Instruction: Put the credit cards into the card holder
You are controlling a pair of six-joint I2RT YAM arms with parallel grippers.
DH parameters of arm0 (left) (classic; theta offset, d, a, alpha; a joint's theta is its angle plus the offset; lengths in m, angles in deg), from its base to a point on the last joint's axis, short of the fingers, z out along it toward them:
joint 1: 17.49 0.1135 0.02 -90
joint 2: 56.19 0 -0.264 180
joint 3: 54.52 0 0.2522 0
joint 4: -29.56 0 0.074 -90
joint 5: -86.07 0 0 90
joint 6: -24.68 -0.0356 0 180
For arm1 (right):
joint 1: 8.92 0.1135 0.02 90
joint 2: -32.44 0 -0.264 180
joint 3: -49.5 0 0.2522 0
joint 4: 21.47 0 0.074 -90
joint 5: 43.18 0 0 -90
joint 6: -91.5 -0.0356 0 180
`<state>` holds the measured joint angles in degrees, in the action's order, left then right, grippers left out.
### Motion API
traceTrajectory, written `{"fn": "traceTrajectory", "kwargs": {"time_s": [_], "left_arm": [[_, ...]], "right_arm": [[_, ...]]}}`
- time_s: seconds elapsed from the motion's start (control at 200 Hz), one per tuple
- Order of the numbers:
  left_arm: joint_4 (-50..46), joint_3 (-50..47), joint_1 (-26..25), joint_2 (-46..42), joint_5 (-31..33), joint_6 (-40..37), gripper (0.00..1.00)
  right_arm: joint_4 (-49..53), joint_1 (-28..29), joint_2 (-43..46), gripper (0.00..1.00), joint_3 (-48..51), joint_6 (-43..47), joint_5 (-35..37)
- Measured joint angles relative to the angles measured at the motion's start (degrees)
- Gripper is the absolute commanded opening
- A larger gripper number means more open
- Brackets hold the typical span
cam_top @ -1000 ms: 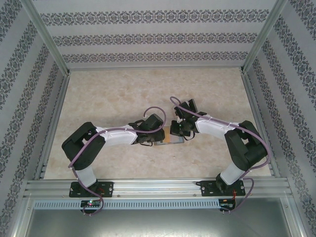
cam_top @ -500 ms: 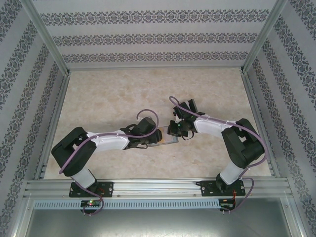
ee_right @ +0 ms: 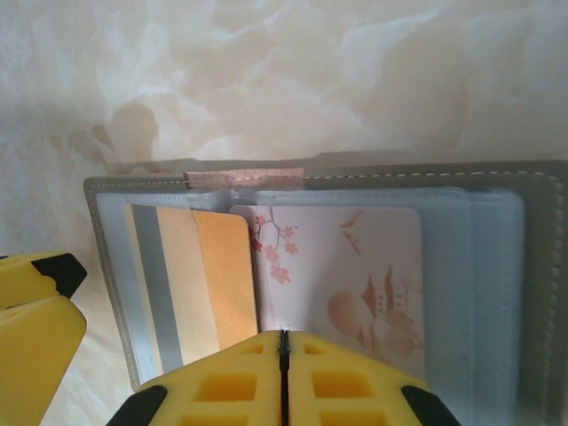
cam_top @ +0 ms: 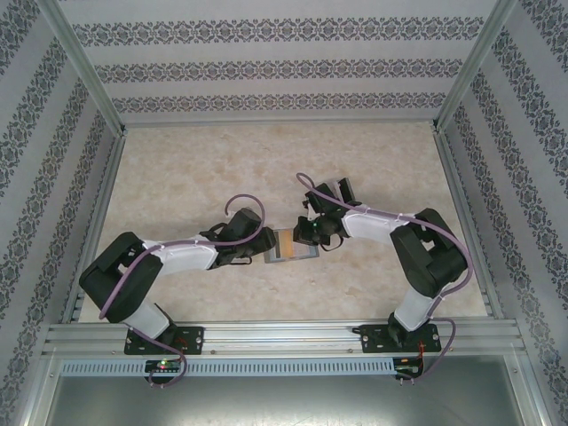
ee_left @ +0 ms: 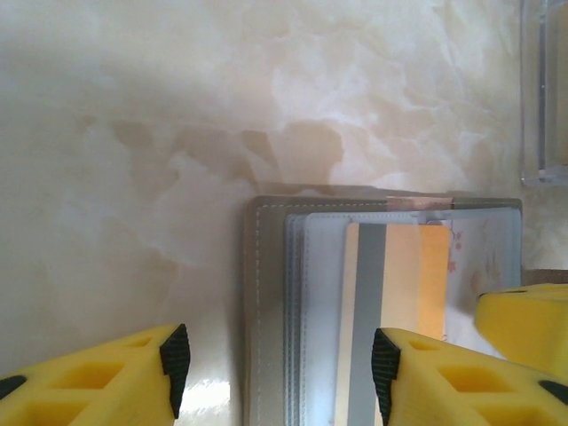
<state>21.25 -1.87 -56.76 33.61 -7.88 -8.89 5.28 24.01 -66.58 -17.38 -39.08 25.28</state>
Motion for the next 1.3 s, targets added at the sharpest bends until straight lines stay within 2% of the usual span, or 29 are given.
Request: {"fn": "traceTrajectory", "kwargs": {"time_s": [0.54,0.939,1.299], "left_arm": [[1.4,0.5,0.8,2.8,-2.3,1.3,0.40],[1.4,0.9,0.8,3.5,-2.4,1.3,0.39],[-0.5,2.7,1.0,4.7,-2.6,1.3,0.28]], "right_arm": [[-0.5,2.3,-4.2,0.09,-3.4,0.0,-2.0],[-1.3,2.8,-4.8,0.10,-4.2,-0.7,-2.9],[0.7,2.9,-4.7,0.12,-4.1,-1.2,0.1]]}}
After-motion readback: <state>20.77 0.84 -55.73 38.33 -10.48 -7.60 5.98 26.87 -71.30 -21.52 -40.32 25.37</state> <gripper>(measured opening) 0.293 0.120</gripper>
